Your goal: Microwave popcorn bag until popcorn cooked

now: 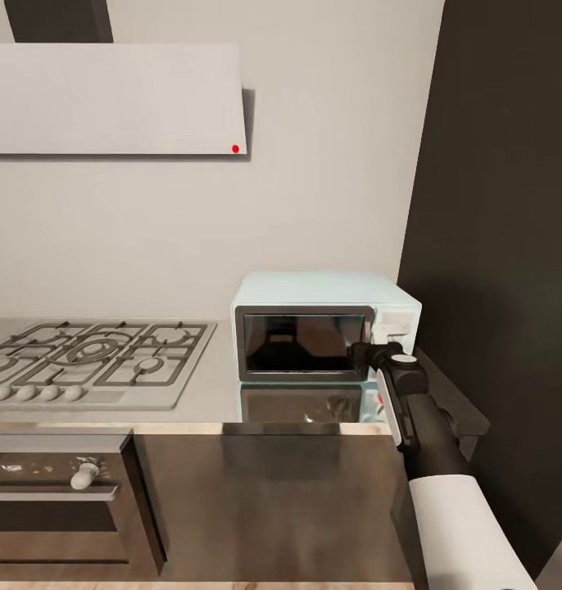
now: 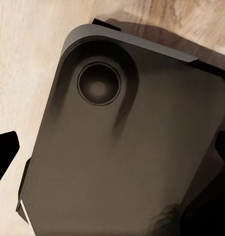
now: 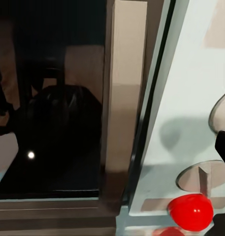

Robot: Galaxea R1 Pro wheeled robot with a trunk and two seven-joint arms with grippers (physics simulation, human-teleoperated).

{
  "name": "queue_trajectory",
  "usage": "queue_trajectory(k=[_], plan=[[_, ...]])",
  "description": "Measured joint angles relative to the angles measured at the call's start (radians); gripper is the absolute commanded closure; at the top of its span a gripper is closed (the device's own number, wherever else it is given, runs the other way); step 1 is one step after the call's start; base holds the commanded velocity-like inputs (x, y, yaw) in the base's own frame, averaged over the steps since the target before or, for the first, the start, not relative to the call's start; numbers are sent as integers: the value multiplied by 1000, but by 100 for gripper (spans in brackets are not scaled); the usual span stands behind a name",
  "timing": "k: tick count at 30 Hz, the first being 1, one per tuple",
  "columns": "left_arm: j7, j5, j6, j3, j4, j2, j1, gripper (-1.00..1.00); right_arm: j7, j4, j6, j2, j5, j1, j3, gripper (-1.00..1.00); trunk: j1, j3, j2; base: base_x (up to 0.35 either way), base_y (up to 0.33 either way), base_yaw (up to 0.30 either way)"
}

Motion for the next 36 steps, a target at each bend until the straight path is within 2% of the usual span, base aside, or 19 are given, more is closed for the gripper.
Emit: queue_trajectory(k=[18, 19, 23, 27, 34, 36], plan=[[0, 0, 0, 4, 0, 0, 0, -100, -1, 25, -3, -2, 0, 0, 0, -100, 0, 0, 0, 19, 0, 0], [0, 0, 0, 4, 0, 0, 0, -100, 0, 25, -3, -2, 0, 0, 0, 100, 0, 0, 0, 0, 0, 0], [0, 1, 0, 4, 0, 0, 0, -100, -2, 25, -3, -2, -1, 0, 0, 100, 0, 0, 0, 0, 0, 0], [0, 1, 0, 5, 0, 0, 0, -100, -3, 24, 0, -2, 45, 0, -2, 100, 0, 0, 0, 0, 0, 0], [0, 2, 0, 5, 0, 0, 1, -100, -2, 24, 1, -2, 54, 0, -2, 100, 0, 0, 0, 0, 0, 0], [0, 1, 0, 6, -1, 1, 1, -100, -2, 23, -1, 5, 82, 0, -5, 100, 0, 0, 0, 0, 0, 0]])
